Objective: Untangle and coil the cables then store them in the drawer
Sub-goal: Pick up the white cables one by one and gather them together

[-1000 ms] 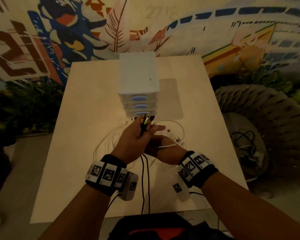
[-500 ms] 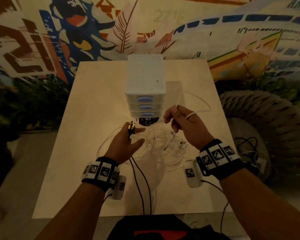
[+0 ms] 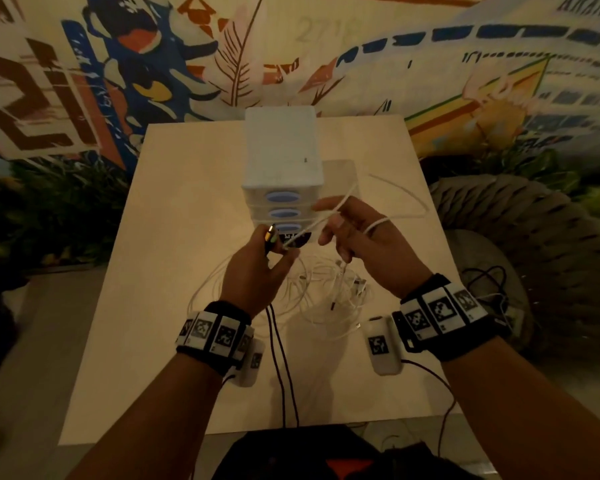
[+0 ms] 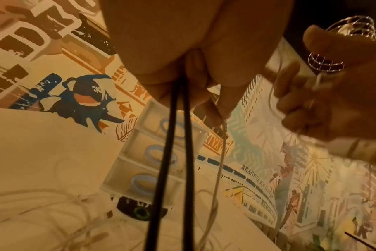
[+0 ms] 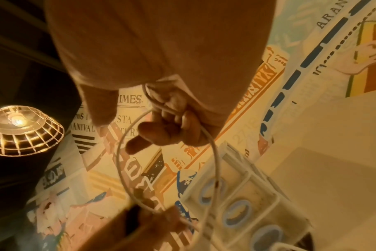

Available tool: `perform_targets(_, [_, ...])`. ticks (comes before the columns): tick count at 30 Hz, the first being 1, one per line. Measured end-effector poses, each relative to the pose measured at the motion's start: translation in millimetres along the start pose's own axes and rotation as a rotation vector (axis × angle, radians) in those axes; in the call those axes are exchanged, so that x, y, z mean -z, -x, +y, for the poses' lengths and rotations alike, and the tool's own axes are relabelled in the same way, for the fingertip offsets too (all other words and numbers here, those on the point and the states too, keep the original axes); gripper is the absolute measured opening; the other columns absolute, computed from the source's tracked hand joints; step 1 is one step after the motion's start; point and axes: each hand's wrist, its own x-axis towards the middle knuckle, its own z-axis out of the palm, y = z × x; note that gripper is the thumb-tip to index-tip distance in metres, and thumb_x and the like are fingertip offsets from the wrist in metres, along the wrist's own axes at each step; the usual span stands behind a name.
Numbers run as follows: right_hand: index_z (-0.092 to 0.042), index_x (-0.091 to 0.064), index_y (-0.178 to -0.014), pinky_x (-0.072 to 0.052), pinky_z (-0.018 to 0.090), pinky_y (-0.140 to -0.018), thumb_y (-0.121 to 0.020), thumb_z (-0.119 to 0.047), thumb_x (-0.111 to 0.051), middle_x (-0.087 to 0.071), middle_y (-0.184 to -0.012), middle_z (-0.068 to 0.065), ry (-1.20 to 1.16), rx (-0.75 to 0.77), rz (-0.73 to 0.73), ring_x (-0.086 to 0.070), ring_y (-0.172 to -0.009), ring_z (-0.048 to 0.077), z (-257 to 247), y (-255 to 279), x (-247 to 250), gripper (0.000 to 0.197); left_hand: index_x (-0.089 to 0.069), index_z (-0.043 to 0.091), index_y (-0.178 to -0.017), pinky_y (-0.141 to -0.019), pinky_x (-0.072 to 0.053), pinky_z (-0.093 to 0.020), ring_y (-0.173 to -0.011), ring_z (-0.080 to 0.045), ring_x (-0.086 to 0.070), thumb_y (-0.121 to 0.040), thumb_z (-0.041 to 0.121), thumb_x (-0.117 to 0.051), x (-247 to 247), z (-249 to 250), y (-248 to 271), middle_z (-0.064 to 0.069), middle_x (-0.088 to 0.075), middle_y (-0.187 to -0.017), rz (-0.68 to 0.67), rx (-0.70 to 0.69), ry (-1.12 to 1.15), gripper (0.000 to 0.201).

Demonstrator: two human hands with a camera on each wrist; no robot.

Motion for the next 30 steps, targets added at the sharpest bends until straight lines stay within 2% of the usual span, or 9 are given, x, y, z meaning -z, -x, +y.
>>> perform_targets(2, [-0.027, -0.059, -0.131, -0.05, 0.037, -0.064, -0.096, -0.03, -0.065, -0.066, -0.086, -0.005, 0.16, -0.035, -0.008, -0.059, -0.071, 0.031, 11.0, 1.4, 3.5, 0.035, -0.052, 0.021, -0.098, -0.048, -0.031, -0.01, -0.053, 0.008, -0.051, -0.091, 0.033, -0.074, 6.7, 5.1, -1.8, 0.023, -0.052, -0.065, 0.065, -0.005, 0.018, 0.026])
perform_targets(6, [-0.04, -0.058, -0.129, -0.052, 0.021, -0.064, -0.086, -0.044, -0.076, -0.069, -0.089, -0.015, 0.473, -0.208, -0.064, -0.064, -0.06, 0.007, 50.7, 5.7, -3.9, 0.047, -0.058, 0.015, -0.101, -0.051, -0.034, -0.012, -0.053, -0.004, -0.051, -0.09, 0.04, -0.072, 21.2, 15.9, -4.0, 0.02, -0.065, -0.08, 0.118, -0.06, 0.085, 0.031])
perform_targets(8, [-0.043, -0.056, -0.128, -0.054, 0.021, -0.068, -0.086, -0.052, -0.072, -0.069, -0.093, -0.016, 0.549, -0.282, -0.128, -0.066, -0.064, 0.002, 69.7, 4.1, -16.0, 0.046, -0.057, 0.015, -0.097, -0.051, -0.034, -0.013, -0.05, -0.006, -0.049, -0.09, 0.039, -0.073, 27.2, 25.6, -3.6, 0.016, -0.067, -0.08, 0.109, -0.069, 0.132, 0.03])
perform_targets(12, [-0.035, -0.07, -0.102, -0.055, 0.031, -0.075, -0.095, -0.049, -0.059, -0.07, -0.096, -0.012, 0.494, -0.293, -0.131, -0.065, -0.074, 0.001, 94.9, -2.5, -30.5, 0.02, -0.048, 0.032, -0.085, -0.048, -0.031, -0.014, -0.044, -0.008, -0.04, -0.088, 0.034, -0.077, 36.5, 42.3, -2.6, 0.017, -0.071, -0.081, 0.109, -0.074, 0.238, 0.03])
perform_targets(15, [-0.03, -0.071, -0.091, -0.053, 0.031, -0.079, -0.102, -0.034, -0.048, -0.072, -0.093, -0.008, 0.442, -0.249, -0.112, -0.066, -0.083, 0.009, 89.6, -5.2, -27.1, 0.026, -0.044, 0.053, -0.085, -0.047, -0.03, -0.018, -0.042, -0.009, -0.034, -0.082, 0.047, -0.078, 41.1, 37.8, -3.3, 0.01, -0.073, -0.095, 0.069, -0.087, 0.278, 0.035])
perform_targets(18, [-0.028, -0.069, -0.088, -0.047, 0.026, -0.067, -0.106, -0.03, -0.048, -0.072, -0.085, -0.005, 0.371, -0.173, -0.009, -0.062, -0.07, 0.004, 70.6, -12.8, -20.7, 0.028, -0.044, 0.042, -0.098, -0.047, -0.033, -0.025, -0.045, -0.009, -0.035, -0.072, 0.065, -0.078, 37.2, 18.2, -1.4, 0.008, -0.07, -0.101, -0.056, -0.04, 0.21, 0.048])
perform_targets(22, [-0.017, -0.068, -0.092, -0.048, 0.024, -0.059, -0.108, -0.03, -0.041, -0.072, -0.08, -0.001, 0.277, -0.094, 0.108, -0.057, -0.057, 0.012, 45.2, -19.7, -7.5, 0.034, -0.049, 0.025, -0.122, -0.06, -0.04, -0.012, -0.06, 0.012, -0.053, -0.083, 0.054, -0.076, 19.9, -3.6, 4.6, 0.018, -0.07, -0.11, -0.253, 0.007, -0.016, 0.055])
perform_targets(25, [-0.013, -0.066, -0.091, -0.046, 0.028, -0.055, -0.109, -0.03, -0.038, -0.071, -0.078, 0.003, 0.179, -0.061, 0.198, -0.054, -0.054, 0.018, 34.4, -21.3, 9.4, 0.038, -0.048, 0.029, -0.115, -0.063, -0.041, -0.026, -0.059, 0.007, -0.052, -0.094, 0.04, -0.068, 10.9, -11.7, 7.3, 0.012, -0.073, -0.104, -0.288, -0.013, -0.077, 0.031])
perform_targets(30, [-0.011, -0.072, -0.09, -0.041, 0.026, -0.051, -0.106, -0.039, -0.043, -0.063, -0.063, 0.002, 0.174, -0.187, 0.248, -0.048, -0.05, 0.013, 49.2, -10.4, 46.1, 0.043, -0.045, 0.035, -0.106, -0.055, -0.044, -0.028, -0.053, -0.01, -0.056, -0.101, 0.033, -0.059, 10.0, -0.2, 4.9, 0.017, -0.072, -0.081, -0.275, -0.05, 0.009, 0.015])
